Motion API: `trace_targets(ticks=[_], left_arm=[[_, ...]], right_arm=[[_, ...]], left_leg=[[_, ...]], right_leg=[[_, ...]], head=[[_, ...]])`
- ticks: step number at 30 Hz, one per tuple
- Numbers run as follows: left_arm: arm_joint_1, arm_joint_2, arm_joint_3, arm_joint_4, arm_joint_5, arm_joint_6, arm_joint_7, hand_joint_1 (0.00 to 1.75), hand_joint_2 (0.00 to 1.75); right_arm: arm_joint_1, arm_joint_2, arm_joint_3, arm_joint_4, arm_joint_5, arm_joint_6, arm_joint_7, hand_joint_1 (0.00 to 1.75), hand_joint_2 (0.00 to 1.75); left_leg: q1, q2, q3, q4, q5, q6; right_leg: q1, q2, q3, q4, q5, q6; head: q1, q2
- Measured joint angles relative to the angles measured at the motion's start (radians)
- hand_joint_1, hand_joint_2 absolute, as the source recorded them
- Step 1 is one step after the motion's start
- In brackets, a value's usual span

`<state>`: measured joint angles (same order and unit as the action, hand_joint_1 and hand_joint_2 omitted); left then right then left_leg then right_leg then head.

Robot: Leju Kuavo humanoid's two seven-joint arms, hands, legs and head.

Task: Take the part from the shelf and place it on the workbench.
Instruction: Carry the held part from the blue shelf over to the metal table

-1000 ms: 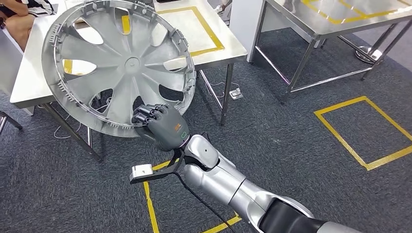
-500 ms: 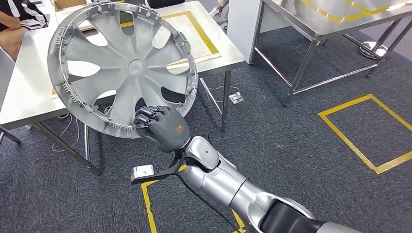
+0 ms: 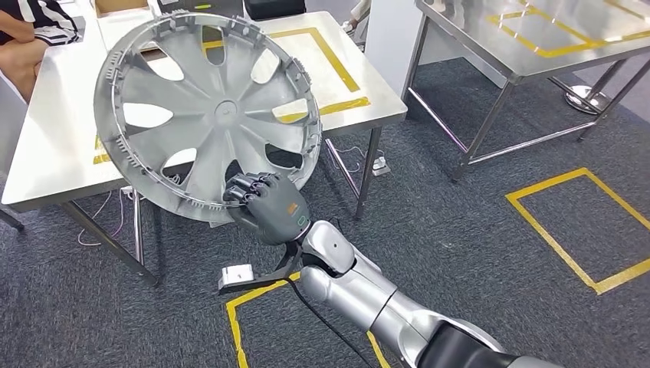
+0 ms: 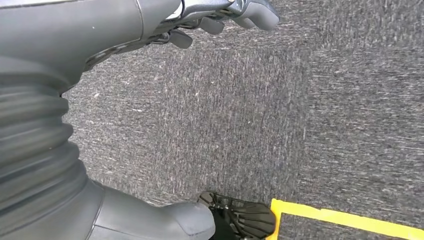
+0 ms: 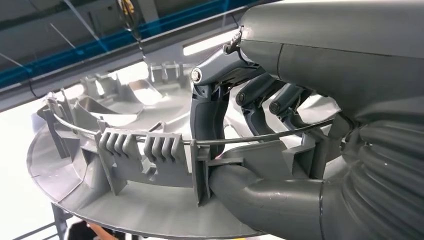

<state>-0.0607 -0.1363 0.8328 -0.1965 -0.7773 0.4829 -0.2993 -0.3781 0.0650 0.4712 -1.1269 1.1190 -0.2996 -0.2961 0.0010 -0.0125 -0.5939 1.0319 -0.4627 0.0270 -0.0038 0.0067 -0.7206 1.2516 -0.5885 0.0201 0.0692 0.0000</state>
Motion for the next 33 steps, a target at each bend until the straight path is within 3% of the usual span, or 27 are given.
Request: trace_targets(ticks=[2, 3, 4, 5, 8, 10, 12, 14, 15, 17, 19, 22, 24, 25, 27, 29, 30, 31, 33], left_arm=[[-0.001, -0.002, 0.0, 0.0, -0.001, 0.0, 0.002, 0.0, 1.75], [-0.001, -0.003, 0.0, 0.001, -0.001, 0.0, 0.003, 0.0, 1.75], [-0.002, -0.004, 0.0, 0.001, -0.001, 0.0, 0.004, 0.0, 1.75], [-0.003, -0.005, 0.0, 0.001, -0.001, 0.0, 0.004, 0.0, 1.75], [-0.004, -0.006, 0.0, 0.0, -0.002, 0.0, 0.003, 0.0, 1.75], [-0.006, -0.007, -0.001, 0.0, -0.006, -0.003, 0.0, 0.0, 1.75], [-0.006, -0.008, -0.001, 0.0, -0.009, -0.006, -0.001, 0.0, 1.75], [-0.003, -0.007, -0.001, 0.0, -0.011, -0.006, -0.001, 0.0, 1.75], [-0.003, -0.007, -0.001, 0.0, -0.011, -0.006, -0.001, 0.0, 1.75], [-0.001, -0.007, -0.001, 0.0, -0.011, -0.006, -0.001, 0.0, 1.75], [-0.001, -0.007, -0.001, 0.002, -0.011, -0.008, 0.001, 0.0, 1.75], [-0.001, -0.008, -0.001, 0.001, -0.014, -0.012, 0.006, 0.0, 1.75], [-0.002, -0.009, -0.002, 0.001, -0.018, -0.012, 0.008, 0.0, 1.75], [-0.003, -0.01, -0.002, 0.0, -0.02, -0.012, 0.008, 0.0, 1.75], [-0.005, -0.01, -0.002, 0.0, -0.021, -0.012, 0.007, 0.0, 1.75], [-0.004, -0.011, -0.002, 0.0, -0.022, -0.012, 0.007, 0.0, 1.75], [-0.004, -0.011, -0.002, 0.0, -0.022, -0.012, 0.007, 0.0, 1.75], [-0.004, -0.011, -0.002, 0.0, -0.022, -0.012, 0.007, 0.0, 1.75], [-0.006, -0.013, -0.002, 0.001, -0.021, -0.012, 0.009, 0.0, 1.75]], right_arm=[[0.006, -0.004, -0.003, -0.002, 0.001, -0.001, 0.002, 1.75, 1.75], [0.008, -0.006, -0.004, -0.004, 0.001, -0.002, 0.002, 1.75, 1.75], [0.009, -0.008, -0.005, -0.007, 0.002, -0.004, 0.001, 1.75, 1.75], [0.011, -0.009, -0.006, -0.01, 0.003, -0.006, 0.0, 1.75, 1.75], [0.014, -0.012, -0.008, -0.021, 0.003, -0.008, 0.0, 1.75, 1.75], [0.017, -0.015, -0.009, -0.025, 0.004, -0.009, 0.002, 1.75, 1.75], [0.023, -0.017, -0.012, -0.027, 0.006, -0.01, 0.003, 1.75, 1.75], [0.033, -0.02, -0.015, -0.03, 0.008, -0.01, 0.004, 1.75, 1.75], [0.038, -0.021, -0.016, -0.032, 0.008, -0.01, 0.006, 1.75, 1.75], [0.044, -0.022, -0.019, -0.033, 0.008, -0.009, 0.011, 1.75, 1.75], [0.046, -0.023, -0.022, -0.035, 0.011, -0.01, 0.017, 1.75, 1.75], [0.051, -0.026, -0.025, -0.047, 0.015, -0.01, 0.031, 1.75, 1.75], [0.057, -0.03, -0.03, -0.056, 0.015, -0.008, 0.04, 1.75, 1.75], [0.059, -0.032, -0.033, -0.059, 0.015, -0.007, 0.043, 1.75, 1.75], [0.065, -0.038, -0.039, -0.062, 0.015, -0.006, 0.045, 1.75, 1.75], [0.073, -0.043, -0.041, -0.062, 0.017, -0.005, 0.044, 1.75, 1.75], [0.077, -0.045, -0.042, -0.062, 0.018, -0.004, 0.044, 1.75, 1.75], [0.079, -0.046, -0.042, -0.063, 0.02, -0.002, 0.043, 1.75, 1.75], [0.081, -0.049, -0.042, -0.064, 0.023, 0.002, 0.039, 1.75, 1.75]], left_leg=[[-0.003, -0.001, 0.024, 0.001, -0.019, -0.004], [-0.005, -0.002, 0.032, 0.001, -0.028, -0.008], [-0.006, -0.003, 0.039, 0.001, -0.035, -0.014], [-0.007, -0.004, 0.044, 0.003, -0.038, -0.02], [-0.007, -0.003, 0.039, 0.039, -0.039, -0.036], [-0.003, 0.0, -0.014, 0.13, -0.054, -0.048], [0.002, 0.002, -0.09, 0.238, -0.099, -0.059], [0.007, 0.004, -0.132, 0.266, -0.12, -0.063], [0.009, 0.005, -0.13, 0.233, -0.099, -0.064], [0.012, 0.009, -0.099, 0.108, -0.008, -0.064], [0.01, 0.012, -0.072, 0.02, 0.048, -0.055], [0.006, 0.015, -0.056, 0.005, 0.043, -0.027], [0.008, 0.018, -0.04, 0.002, 0.033, -0.012], [0.008, 0.019, -0.031, 0.001, 0.027, -0.007], [0.007, 0.022, -0.015, 0.0, 0.009, -0.001], [0.005, 0.025, 0.009, 0.0, -0.012, -0.001], [0.004, 0.025, 0.024, 0.0, -0.024, -0.002], [0.004, 0.026, 0.041, 0.0, -0.037, -0.004], [0.002, 0.027, 0.066, 0.001, -0.061, -0.008]], right_leg=[[0.005, 0.0, 0.037, -0.132, 0.099, -0.012], [0.008, 0.001, 0.053, -0.182, 0.132, -0.017], [0.012, 0.001, 0.065, -0.214, 0.155, -0.023], [0.013, 0.002, 0.071, -0.224, 0.16, -0.028], [0.006, 0.002, 0.102, -0.233, 0.156, -0.042], [0.002, 0.0, 0.124, -0.238, 0.144, -0.051], [0.001, 0.0, 0.139, -0.238, 0.128, -0.055], [-0.001, 0.002, 0.16, -0.238, 0.11, -0.052], [-0.003, 0.002, 0.174, -0.238, 0.099, -0.049], [-0.006, 0.003, 0.201, -0.237, 0.077, -0.041], [-0.005, 0.005, 0.215, -0.237, 0.055, -0.028], [-0.004, 0.009, 0.225, -0.232, 0.044, -0.009], [-0.006, 0.006, 0.207, -0.186, 0.045, -0.001], [-0.006, 0.004, 0.177, -0.137, 0.037, 0.002], [-0.006, 0.002, 0.09, -0.013, -0.004, 0.007], [-0.005, 0.001, 0.019, 0.051, -0.043, 0.008], [-0.004, 0.001, 0.008, 0.034, -0.035, 0.006], [-0.003, 0.0, 0.01, -0.013, -0.001, 0.002], [0.004, -0.008, 0.031, -0.142, 0.113, -0.011]], head=[[-0.001, 0.0], [0.0, 0.0], [0.0, 0.0], [0.0, 0.0], [0.0, 0.0], [-0.005, 0.0], [-0.008, 0.0], [-0.008, 0.0], [-0.008, 0.0], [-0.009, 0.0], [-0.013, 0.0], [-0.015, 0.0], [-0.013, 0.0], [-0.012, 0.0], [-0.01, 0.0], [-0.008, 0.0], [-0.008, 0.0], [-0.008, 0.0], [-0.009, 0.0]])
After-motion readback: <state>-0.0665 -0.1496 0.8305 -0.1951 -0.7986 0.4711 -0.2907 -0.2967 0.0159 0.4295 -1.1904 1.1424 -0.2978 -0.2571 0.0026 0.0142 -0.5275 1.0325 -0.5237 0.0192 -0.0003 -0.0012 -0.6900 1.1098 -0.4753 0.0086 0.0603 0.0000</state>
